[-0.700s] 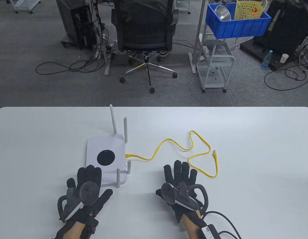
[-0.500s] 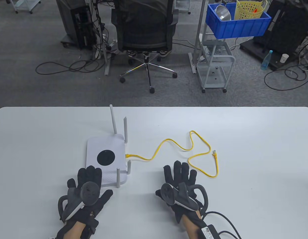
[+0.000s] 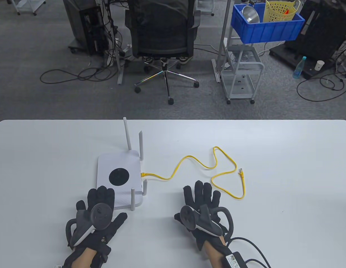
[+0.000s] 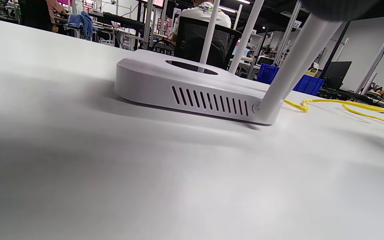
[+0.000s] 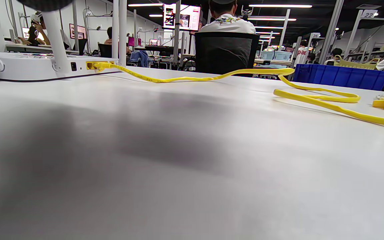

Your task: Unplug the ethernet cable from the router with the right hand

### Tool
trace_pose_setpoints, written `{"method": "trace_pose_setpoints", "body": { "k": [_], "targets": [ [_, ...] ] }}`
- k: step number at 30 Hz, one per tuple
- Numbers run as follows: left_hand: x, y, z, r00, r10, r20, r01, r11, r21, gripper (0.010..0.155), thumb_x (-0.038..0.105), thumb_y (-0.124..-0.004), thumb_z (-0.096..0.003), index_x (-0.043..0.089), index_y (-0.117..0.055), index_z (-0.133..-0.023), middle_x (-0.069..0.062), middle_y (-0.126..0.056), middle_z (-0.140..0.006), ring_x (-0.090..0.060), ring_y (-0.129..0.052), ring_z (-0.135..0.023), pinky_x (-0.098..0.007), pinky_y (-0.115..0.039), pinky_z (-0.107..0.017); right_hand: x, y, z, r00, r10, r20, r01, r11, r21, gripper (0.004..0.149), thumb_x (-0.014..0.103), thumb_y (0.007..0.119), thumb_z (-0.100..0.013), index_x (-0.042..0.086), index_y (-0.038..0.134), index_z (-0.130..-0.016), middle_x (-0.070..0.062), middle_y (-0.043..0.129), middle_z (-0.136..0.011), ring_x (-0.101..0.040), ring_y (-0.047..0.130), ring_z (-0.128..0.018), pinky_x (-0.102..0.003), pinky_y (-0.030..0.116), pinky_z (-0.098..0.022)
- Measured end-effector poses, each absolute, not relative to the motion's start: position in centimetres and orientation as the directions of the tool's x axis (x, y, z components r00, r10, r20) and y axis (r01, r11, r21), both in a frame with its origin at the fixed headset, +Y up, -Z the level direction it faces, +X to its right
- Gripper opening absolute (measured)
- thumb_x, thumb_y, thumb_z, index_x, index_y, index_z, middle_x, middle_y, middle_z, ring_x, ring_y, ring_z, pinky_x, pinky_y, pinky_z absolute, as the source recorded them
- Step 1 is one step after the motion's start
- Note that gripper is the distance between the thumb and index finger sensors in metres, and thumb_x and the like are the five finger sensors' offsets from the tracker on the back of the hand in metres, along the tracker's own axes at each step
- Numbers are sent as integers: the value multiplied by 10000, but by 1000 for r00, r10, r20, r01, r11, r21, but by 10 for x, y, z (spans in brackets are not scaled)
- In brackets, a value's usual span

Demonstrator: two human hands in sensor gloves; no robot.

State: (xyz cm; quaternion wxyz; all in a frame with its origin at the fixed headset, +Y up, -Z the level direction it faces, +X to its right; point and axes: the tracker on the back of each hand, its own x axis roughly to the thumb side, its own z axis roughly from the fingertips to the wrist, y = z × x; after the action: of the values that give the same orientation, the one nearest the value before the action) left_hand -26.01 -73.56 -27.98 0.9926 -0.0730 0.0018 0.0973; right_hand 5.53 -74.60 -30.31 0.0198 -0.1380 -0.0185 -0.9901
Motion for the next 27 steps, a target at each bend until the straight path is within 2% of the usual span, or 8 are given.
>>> {"method": "trace_pose_setpoints", "body": {
  "k": [14,18,22,27],
  "targets": [
    [-260,-735,-279,975,221,4,-218,965,-149,891,686,-573,-454,257,-161,-1117,-127,-63,-1229,-396,-14,-1097,-701,-97,-704,53,-746,-302,-960,-35,278,47,-998,37,955,654,516,-467,100,156,-1157,-370,136,-1163,-628,189,-1022,-767,216,-678],
    [-254,-725,-278,967,251,51,-245,963,-113,911,699,-568,-448,256,-139,-1118,-134,-28,-1223,-400,19,-1089,-702,-74,-698,53,-746,-302,-960,-35,277,46,-998,34,955,654,516,-467,98,157,-1156,-372,136,-1162,-628,191,-1021,-768,217,-677],
    [-246,-710,-275,970,224,91,-220,974,-56,923,714,-564,-444,248,-146,-1123,-142,-29,-1227,-410,17,-1090,-708,-78,-695,54,-745,-301,-960,-28,279,37,-999,28,954,653,518,-468,98,159,-1156,-373,138,-1162,-629,191,-1022,-768,218,-678],
    [-231,-699,-281,965,245,98,-238,968,-78,946,726,-562,-442,231,-135,-1126,-159,-29,-1228,-422,15,-1090,-715,-83,-693,54,-745,-301,-960,-27,278,38,-999,35,955,654,518,-468,96,160,-1157,-373,141,-1163,-630,195,-1021,-769,219,-677]
  ]
}}
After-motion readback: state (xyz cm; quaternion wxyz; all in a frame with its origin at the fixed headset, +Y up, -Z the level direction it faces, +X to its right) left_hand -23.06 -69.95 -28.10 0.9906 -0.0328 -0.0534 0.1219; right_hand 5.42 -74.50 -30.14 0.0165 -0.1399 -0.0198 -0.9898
